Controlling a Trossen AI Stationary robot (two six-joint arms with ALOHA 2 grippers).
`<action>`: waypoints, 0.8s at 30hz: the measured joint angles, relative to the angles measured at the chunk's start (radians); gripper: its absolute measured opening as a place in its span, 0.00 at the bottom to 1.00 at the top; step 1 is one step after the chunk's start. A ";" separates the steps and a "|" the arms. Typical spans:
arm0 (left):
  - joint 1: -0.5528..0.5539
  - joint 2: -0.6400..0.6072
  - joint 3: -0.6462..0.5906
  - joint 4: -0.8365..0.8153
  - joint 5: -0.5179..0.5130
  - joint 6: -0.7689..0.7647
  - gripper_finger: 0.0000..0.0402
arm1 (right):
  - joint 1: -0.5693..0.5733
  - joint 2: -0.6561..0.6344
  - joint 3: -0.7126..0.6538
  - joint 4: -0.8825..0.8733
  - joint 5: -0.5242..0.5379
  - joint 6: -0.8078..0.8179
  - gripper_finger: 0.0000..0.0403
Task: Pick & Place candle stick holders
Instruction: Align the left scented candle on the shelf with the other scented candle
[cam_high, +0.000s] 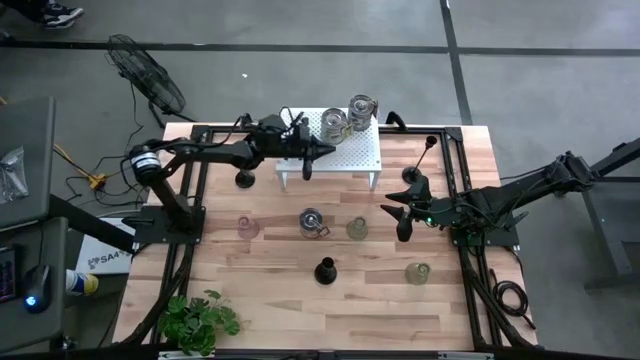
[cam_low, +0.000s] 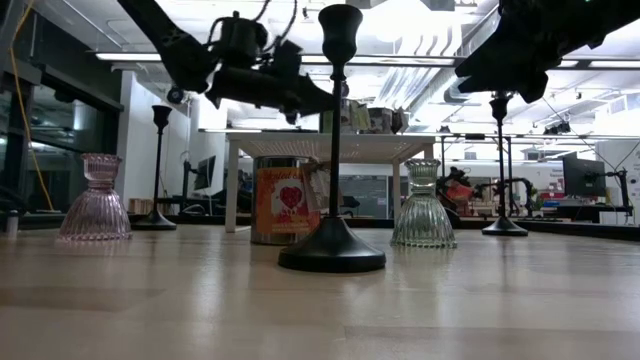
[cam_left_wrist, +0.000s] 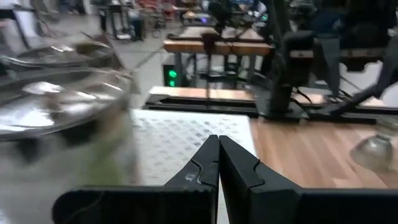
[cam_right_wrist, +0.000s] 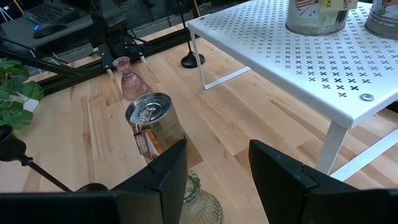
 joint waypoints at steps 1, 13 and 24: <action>0.000 0.016 0.009 -0.003 0.004 0.000 0.00 | 0.000 0.000 0.000 0.000 0.000 0.000 0.40; 0.001 0.065 0.047 -0.022 -0.114 0.000 0.00 | 0.000 0.000 0.000 0.000 -0.001 -0.015 0.40; 0.001 0.065 0.047 -0.029 -0.221 0.016 0.00 | 0.000 0.000 0.000 0.000 0.000 -0.015 0.40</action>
